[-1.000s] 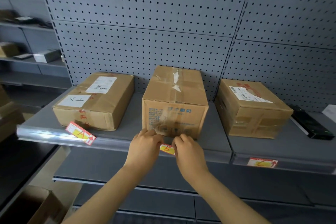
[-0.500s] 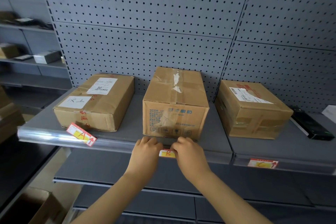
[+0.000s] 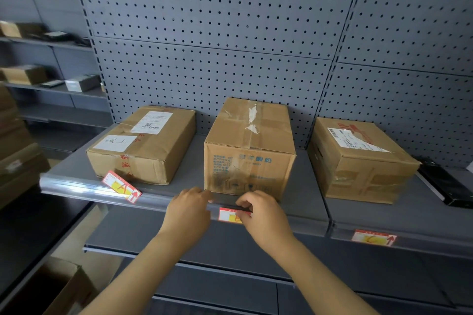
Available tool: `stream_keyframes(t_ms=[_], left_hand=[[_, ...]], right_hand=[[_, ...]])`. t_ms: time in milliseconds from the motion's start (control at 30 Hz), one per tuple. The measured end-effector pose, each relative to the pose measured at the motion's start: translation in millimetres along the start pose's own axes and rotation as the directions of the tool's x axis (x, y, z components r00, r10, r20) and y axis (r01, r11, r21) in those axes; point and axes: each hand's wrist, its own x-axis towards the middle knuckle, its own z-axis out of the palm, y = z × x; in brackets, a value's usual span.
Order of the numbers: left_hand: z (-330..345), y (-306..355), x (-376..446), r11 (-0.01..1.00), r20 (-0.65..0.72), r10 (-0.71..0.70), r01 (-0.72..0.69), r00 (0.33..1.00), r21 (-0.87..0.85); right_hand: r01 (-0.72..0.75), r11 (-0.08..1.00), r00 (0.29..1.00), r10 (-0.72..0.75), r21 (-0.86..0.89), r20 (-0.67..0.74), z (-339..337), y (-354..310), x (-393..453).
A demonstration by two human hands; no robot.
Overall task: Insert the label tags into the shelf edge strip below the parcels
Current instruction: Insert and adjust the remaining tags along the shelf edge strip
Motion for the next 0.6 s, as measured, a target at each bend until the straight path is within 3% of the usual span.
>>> stream_keyframes(t_ms=[367,600], left_hand=[[-41.7,-111.9,10.9,0.991,-0.082,-0.114,0.12,0.99,0.067],[-68.8,-209.8,16.5,0.995,-0.062,0.036,-0.03,0.997,0.098]], right_hand=[[0.022,0.999,1.0,-0.023,0.04,0.009,48.1,-61.7,31.0],[-0.033,0.999,0.999,0.034,0.014,-0.024,114.6,-150.0,59.4]])
